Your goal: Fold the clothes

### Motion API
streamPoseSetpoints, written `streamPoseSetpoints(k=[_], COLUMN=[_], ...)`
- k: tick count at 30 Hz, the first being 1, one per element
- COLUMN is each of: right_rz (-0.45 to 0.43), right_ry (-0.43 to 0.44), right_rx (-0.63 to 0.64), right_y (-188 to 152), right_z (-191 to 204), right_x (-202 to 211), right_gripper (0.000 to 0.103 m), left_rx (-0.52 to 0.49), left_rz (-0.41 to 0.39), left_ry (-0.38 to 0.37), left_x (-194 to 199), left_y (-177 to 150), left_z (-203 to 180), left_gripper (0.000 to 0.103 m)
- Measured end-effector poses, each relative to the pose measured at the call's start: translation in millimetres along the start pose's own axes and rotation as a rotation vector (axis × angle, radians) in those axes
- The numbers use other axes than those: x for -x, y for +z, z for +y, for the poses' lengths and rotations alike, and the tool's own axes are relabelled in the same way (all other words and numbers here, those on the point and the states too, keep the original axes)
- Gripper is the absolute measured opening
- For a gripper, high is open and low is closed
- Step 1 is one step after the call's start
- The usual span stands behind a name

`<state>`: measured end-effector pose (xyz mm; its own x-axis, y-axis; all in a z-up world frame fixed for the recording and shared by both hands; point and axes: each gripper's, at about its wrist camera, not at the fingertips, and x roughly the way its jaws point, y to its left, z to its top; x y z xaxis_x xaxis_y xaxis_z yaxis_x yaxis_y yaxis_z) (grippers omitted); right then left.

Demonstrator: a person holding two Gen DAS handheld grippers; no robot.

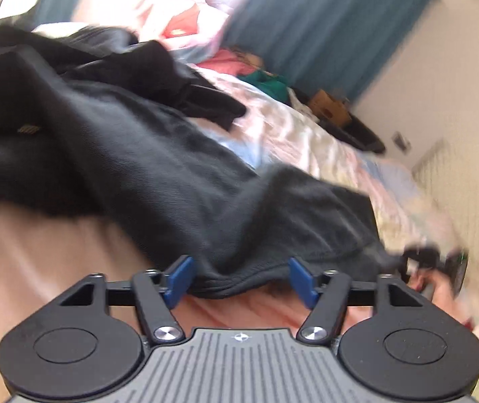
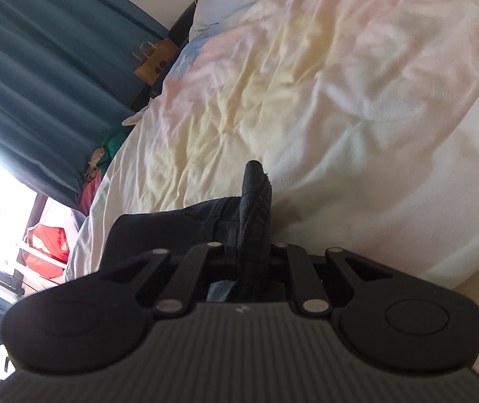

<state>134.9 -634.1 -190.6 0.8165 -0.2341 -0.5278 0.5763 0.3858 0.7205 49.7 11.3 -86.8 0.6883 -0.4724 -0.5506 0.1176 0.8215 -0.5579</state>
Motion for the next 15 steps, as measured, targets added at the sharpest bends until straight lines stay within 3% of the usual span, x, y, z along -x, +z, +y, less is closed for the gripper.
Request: streamPoseSetpoints(k=[4, 7, 9, 11, 15], right_rz=[0.020, 0.045, 0.072, 0.092, 0.091], right_ry=[0.018, 0.021, 0.036, 0.056, 0.076], right_rx=[-0.044, -0.081, -0.117, -0.149, -0.162], right_y=[0.7, 0.2, -0.6, -0.7, -1.7], right_z=[-0.7, -4.1, -8.1, -11.6, -11.4], right_x=[8.8, 8.0, 4.4, 1.4, -0.2], right_gripper=[0.014, 0.022, 0.029, 0.030, 0.030], left_rx=[0.348, 0.637, 0.795, 0.910, 1.031], left_rz=[-0.063, -0.096, -0.148, -0.233, -0.389], left_ry=[0.068, 0.119, 0.082, 0.048, 0.077], left_x=[18.6, 20.8, 24.3, 31.3, 42.9], left_y=[21.8, 27.5, 28.0, 28.7, 30.8], left_z=[59.2, 111.3, 138.6, 156.3, 178.2], left_gripper=[0.088, 0.087, 0.086, 0.086, 0.083])
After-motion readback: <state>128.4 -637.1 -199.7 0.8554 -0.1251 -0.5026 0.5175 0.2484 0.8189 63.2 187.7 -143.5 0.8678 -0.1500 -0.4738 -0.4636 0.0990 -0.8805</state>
